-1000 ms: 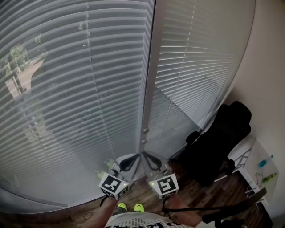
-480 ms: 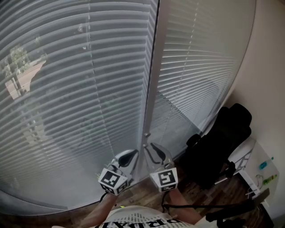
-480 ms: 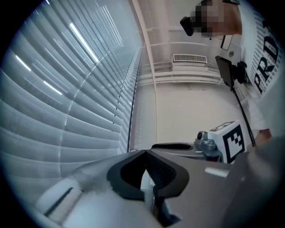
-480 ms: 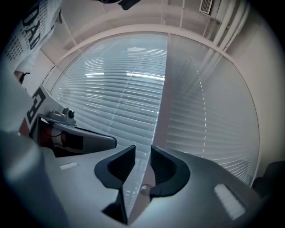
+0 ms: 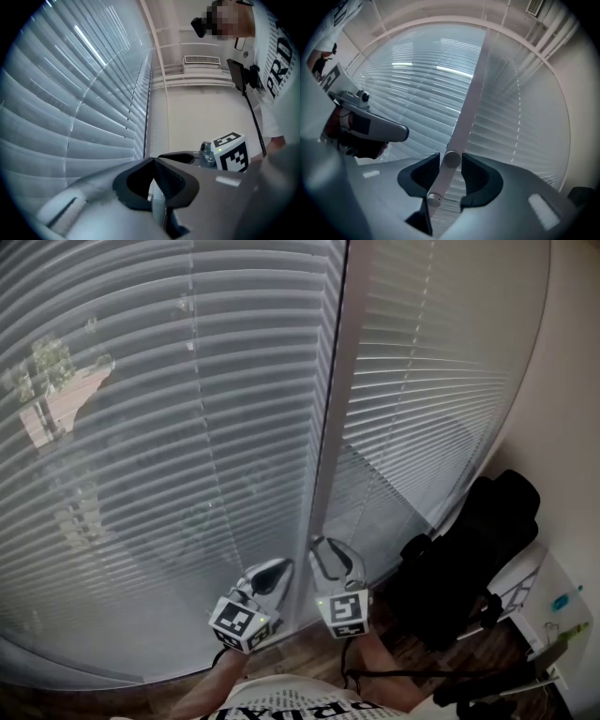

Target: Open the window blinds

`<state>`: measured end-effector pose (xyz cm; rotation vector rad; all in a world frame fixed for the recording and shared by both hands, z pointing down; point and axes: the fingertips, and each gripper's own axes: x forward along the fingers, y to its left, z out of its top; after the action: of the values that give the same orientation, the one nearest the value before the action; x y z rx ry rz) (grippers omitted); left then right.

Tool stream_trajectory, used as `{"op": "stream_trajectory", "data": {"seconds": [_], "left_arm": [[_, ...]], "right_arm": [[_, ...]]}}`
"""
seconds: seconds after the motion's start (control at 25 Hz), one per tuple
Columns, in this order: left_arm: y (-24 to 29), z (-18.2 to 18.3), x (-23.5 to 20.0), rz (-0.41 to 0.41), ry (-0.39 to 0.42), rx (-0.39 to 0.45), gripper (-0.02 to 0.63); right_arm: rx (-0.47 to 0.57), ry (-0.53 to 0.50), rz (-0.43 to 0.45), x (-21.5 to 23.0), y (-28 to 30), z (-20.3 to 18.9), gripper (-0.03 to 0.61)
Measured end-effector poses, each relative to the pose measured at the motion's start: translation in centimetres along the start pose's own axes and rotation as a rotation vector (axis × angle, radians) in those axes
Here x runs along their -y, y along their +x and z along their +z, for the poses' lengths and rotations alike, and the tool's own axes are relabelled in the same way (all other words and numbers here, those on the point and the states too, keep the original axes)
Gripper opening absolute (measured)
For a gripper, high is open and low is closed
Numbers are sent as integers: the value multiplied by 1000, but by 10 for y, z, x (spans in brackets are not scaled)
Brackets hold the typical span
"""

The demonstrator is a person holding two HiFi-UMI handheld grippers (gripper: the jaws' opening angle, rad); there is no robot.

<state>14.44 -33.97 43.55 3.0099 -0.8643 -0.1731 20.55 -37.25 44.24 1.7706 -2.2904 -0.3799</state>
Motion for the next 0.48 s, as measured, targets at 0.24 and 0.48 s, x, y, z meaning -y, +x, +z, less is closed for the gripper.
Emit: {"op": "stream_trajectory", "data": {"seconds": [0.24, 0.48], "left_arm": [[3, 4, -7, 11, -4, 4, -8], [7, 3, -9, 2, -3, 3, -8]], "right_arm": [[0, -10, 23, 5, 14, 2, 155], [6, -14, 44, 2, 21, -2, 143]]}}
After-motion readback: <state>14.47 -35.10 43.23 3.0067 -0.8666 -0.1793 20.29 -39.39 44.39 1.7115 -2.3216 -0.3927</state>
